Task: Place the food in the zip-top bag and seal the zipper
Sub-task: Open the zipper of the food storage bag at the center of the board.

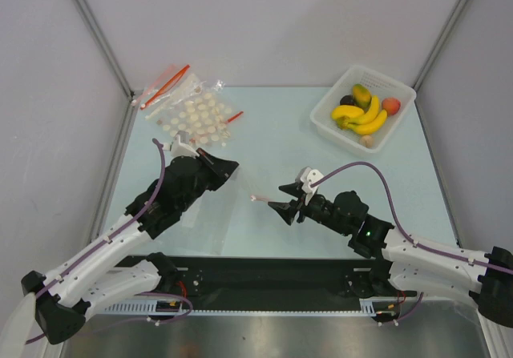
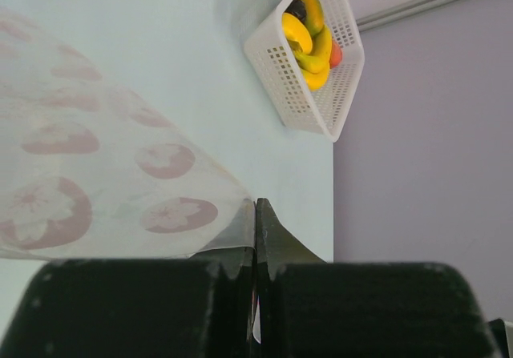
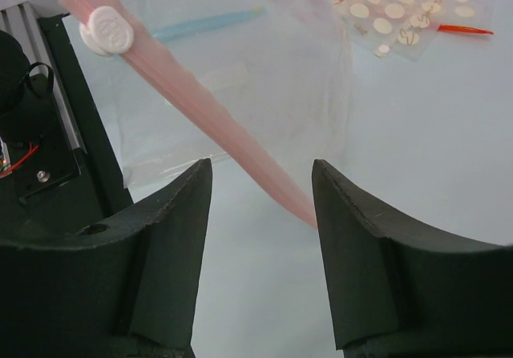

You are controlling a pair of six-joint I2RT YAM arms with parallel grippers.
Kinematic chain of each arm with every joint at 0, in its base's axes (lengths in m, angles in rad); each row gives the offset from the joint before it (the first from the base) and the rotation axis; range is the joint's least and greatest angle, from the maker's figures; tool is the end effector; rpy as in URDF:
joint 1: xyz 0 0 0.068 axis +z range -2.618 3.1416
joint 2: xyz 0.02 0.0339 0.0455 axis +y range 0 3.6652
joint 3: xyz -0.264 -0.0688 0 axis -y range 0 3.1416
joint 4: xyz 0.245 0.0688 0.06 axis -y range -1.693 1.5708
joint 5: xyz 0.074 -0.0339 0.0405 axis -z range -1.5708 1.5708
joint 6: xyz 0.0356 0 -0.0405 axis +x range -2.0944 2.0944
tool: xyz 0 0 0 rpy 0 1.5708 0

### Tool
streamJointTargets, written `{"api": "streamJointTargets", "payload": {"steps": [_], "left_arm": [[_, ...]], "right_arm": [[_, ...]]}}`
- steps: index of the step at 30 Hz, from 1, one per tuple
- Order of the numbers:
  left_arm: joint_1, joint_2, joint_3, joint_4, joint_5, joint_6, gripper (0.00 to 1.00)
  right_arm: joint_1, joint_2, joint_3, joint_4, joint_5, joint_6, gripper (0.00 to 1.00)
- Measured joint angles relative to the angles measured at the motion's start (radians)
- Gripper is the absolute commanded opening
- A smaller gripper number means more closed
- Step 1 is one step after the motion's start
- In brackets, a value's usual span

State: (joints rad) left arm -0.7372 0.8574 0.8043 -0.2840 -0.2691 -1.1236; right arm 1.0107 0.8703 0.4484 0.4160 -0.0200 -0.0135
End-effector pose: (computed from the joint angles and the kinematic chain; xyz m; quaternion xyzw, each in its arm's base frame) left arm 0.1524 -0.1256 0.3242 -0.2314 0.7784 -0.3943 0.4303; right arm 0.1096 0.1762 0.2691 -0.3536 0.6147 0.3433 0.6158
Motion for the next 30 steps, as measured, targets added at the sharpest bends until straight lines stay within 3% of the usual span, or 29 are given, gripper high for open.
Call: {"api": "streamJointTargets", "payload": {"steps": [13, 30], "left_arm": [[0.000, -0.023, 0.008, -0.044, -0.006, 0.027, 0.00], [0.000, -0.043, 0.008, -0.064, 0.002, 0.027, 0.01]], "right_arm": [[0.109, 0.144, 0.061, -0.023, 0.139, -0.094, 0.39], [0.113, 0.153, 0.065, -0.023, 0.161, -0.107, 0.40]]}}
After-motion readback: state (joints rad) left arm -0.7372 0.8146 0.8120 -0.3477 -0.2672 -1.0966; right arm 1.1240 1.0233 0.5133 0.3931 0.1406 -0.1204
